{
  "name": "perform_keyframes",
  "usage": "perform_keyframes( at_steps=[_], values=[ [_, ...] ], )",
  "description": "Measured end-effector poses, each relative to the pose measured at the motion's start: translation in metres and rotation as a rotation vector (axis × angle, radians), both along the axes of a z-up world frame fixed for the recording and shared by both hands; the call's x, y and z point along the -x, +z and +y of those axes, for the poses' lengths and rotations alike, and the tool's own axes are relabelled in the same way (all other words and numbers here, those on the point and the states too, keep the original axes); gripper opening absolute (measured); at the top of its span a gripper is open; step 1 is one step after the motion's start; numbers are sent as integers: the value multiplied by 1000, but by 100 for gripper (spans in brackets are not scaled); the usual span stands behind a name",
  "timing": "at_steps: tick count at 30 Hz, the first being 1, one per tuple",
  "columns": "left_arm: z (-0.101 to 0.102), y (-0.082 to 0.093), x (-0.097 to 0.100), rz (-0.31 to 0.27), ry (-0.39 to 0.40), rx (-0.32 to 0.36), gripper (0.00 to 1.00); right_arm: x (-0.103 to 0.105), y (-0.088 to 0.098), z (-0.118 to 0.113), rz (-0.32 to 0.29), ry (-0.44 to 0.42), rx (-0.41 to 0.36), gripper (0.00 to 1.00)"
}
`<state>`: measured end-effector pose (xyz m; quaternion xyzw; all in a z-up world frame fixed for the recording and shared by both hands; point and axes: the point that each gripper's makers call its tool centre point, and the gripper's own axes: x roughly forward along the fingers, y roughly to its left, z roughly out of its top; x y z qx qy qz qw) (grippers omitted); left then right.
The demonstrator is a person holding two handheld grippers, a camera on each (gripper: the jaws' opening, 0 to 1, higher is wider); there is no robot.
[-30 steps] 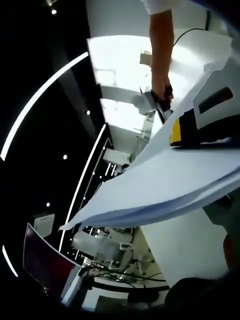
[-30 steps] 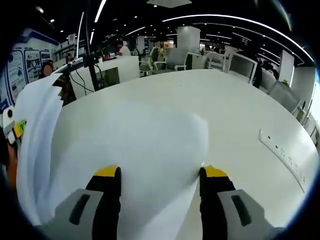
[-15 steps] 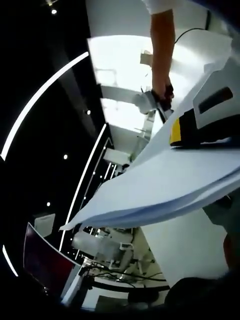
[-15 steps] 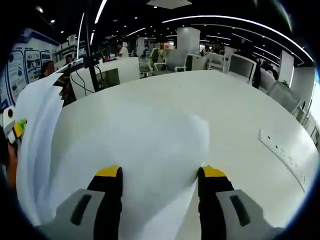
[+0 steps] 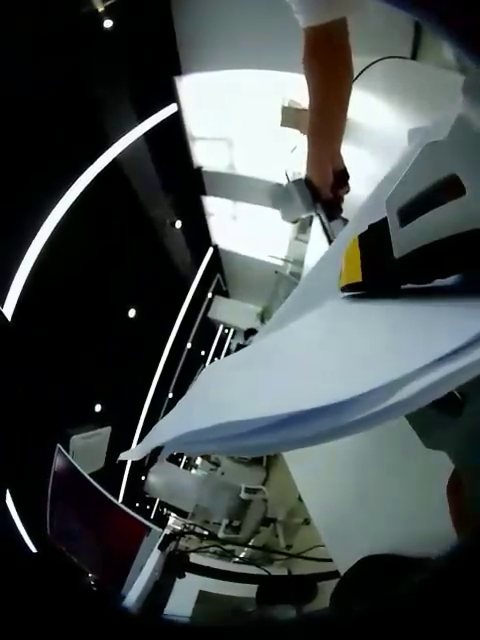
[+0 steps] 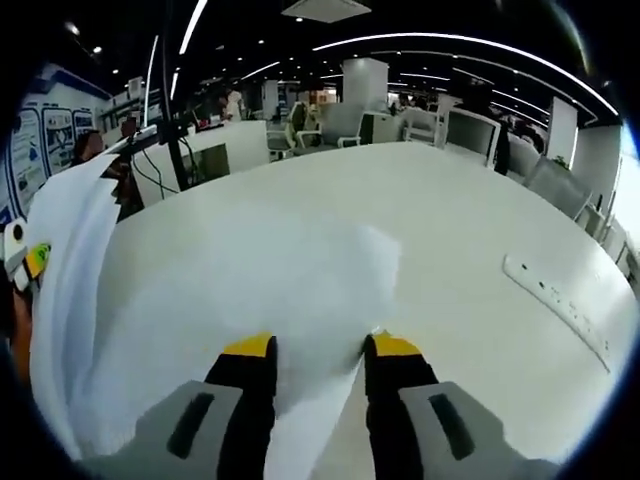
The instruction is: Organize the stack of printing papers by aligning and flattening the scattered papers on the table
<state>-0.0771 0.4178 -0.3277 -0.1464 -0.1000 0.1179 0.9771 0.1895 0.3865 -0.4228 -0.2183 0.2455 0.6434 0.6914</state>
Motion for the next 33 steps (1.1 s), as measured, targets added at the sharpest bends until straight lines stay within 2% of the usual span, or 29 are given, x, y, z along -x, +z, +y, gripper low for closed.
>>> perform_keyframes(
  at_steps=[3,6,8,17,24,28,33],
  values=[
    [0,0,0,1,0,0,8,-8,1,0,6,-22,-10,13],
    [0,0,0,1,0,-1,8,-9,2,2,27,-33,-27,9],
    [1,0,0,1,2,-2,9,-7,3,1,68,-48,-29,5],
    [2,0,-1,2,2,-5,9,-3,16,-14,367,-149,-73,0],
    [3,0,-1,4,3,-4,9,-22,35,-40,351,-184,-96,0],
    [3,0,-2,5,2,-1,9,-38,50,-56,305,-201,-122,0],
    [4,0,-1,-8,-3,20,8,-46,71,-81,265,-210,-154,0]
  ],
)
